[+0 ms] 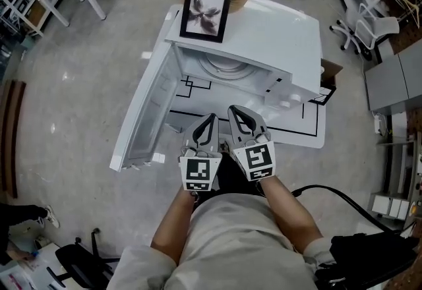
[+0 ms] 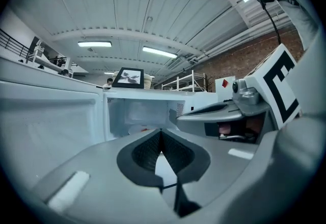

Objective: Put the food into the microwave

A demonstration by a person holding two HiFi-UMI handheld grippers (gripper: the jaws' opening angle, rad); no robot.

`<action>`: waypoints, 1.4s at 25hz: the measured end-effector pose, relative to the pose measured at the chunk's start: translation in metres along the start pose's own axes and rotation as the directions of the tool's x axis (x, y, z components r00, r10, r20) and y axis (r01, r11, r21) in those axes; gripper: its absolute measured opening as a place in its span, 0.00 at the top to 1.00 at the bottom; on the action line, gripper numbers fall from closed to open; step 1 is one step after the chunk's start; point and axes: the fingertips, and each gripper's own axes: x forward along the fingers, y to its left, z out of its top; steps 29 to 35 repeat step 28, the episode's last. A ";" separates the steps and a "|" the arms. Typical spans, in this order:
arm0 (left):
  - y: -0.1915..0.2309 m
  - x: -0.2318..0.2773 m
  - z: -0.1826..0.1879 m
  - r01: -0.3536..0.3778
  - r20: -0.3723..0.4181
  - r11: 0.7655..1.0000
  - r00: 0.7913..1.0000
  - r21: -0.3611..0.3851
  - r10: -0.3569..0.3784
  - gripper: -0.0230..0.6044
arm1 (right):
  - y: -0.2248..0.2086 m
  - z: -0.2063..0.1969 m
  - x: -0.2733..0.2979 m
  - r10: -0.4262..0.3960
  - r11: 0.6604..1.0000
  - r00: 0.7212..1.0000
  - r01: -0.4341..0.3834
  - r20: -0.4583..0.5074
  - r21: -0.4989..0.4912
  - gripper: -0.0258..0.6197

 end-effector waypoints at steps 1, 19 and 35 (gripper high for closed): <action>-0.001 0.001 0.001 0.003 0.003 1.000 1.000 -0.003 -0.003 0.95 | 0.001 0.001 0.000 0.000 1.000 1.000 0.000 0.005 -0.006 0.94; -0.001 0.011 -0.001 0.011 -0.002 1.000 1.000 -0.019 -0.011 0.95 | 0.001 -0.002 0.003 0.018 0.999 1.000 -0.018 -0.009 -0.047 0.94; -0.003 0.012 -0.004 0.007 -0.010 1.000 1.000 -0.021 -0.007 0.95 | -0.003 -0.003 0.003 0.016 0.998 1.000 -0.017 -0.012 -0.063 0.94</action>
